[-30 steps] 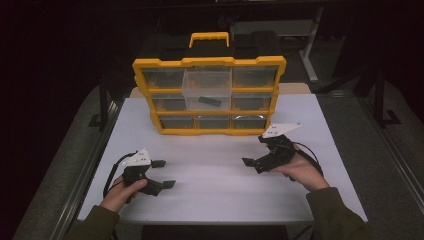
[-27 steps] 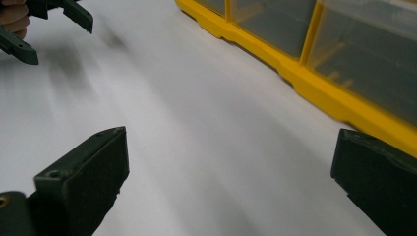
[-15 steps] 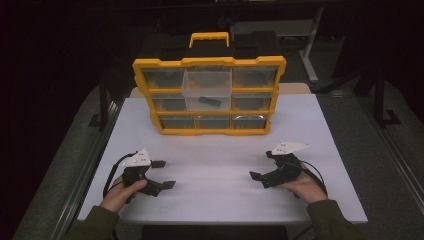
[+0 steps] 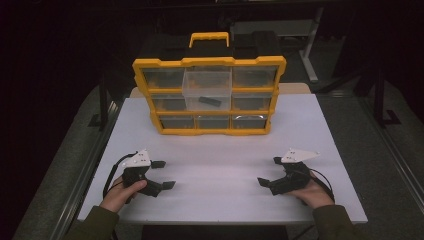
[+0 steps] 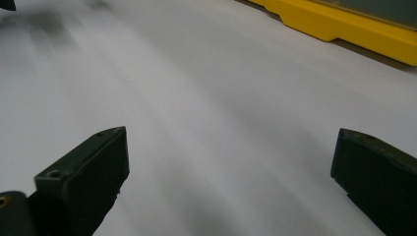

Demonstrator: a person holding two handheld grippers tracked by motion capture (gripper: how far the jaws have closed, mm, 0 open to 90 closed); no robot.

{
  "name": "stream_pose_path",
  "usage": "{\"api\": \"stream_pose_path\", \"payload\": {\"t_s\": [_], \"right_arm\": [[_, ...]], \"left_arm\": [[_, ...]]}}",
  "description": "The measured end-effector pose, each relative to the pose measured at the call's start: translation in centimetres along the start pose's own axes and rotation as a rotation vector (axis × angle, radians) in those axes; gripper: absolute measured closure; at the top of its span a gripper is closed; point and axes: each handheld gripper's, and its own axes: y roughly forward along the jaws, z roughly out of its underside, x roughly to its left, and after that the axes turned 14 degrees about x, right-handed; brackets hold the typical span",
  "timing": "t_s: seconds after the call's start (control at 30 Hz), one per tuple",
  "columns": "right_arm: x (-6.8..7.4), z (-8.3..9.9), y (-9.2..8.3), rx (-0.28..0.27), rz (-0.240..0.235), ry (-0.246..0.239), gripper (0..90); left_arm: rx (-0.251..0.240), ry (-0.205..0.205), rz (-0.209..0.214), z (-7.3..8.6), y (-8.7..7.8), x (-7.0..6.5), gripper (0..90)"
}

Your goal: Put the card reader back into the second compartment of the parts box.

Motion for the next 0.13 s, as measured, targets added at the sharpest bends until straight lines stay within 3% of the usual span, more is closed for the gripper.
{"api": "stream_pose_path", "payload": {"t_s": [0.13], "right_arm": [[0.03, 0.04, 0.06, 0.004, 0.002, -0.013, 0.8]], "left_arm": [[0.012, 0.004, -0.006, 0.06, 0.11, 0.03, 14.2]]}}
